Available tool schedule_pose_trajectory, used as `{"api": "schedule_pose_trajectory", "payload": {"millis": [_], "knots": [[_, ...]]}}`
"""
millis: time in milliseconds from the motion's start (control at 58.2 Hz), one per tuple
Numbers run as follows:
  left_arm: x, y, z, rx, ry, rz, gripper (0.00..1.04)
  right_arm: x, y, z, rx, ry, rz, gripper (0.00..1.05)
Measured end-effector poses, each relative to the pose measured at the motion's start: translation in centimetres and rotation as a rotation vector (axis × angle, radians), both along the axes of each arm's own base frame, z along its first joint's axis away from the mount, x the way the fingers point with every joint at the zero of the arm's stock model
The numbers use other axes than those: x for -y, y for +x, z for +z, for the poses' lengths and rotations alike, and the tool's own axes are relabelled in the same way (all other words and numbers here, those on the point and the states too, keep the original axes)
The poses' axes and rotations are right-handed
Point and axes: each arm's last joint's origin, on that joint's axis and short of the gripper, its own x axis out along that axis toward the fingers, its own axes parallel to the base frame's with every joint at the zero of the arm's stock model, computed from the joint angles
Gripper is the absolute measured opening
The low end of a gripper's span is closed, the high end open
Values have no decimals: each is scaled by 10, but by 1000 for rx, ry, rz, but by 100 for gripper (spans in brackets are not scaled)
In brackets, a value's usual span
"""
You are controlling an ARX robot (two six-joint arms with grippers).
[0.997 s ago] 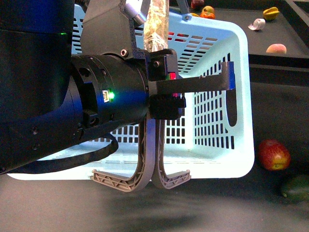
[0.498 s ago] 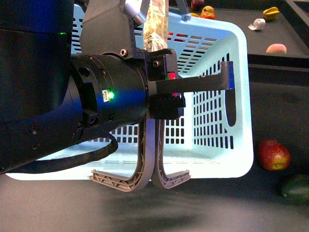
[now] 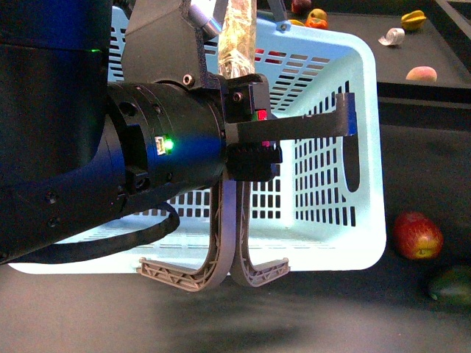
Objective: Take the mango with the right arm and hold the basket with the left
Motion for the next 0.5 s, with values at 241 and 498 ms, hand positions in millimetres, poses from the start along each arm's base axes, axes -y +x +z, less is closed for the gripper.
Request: {"api": "schedule_pose_trajectory", "payload": {"millis": [241,498], "knots": [[0,0,0,0,0,-1,5,-25,14,90,199,106,136,59],[0,0,0,0,0,-1,5,-93,19,187,420,212,408,59]]}}
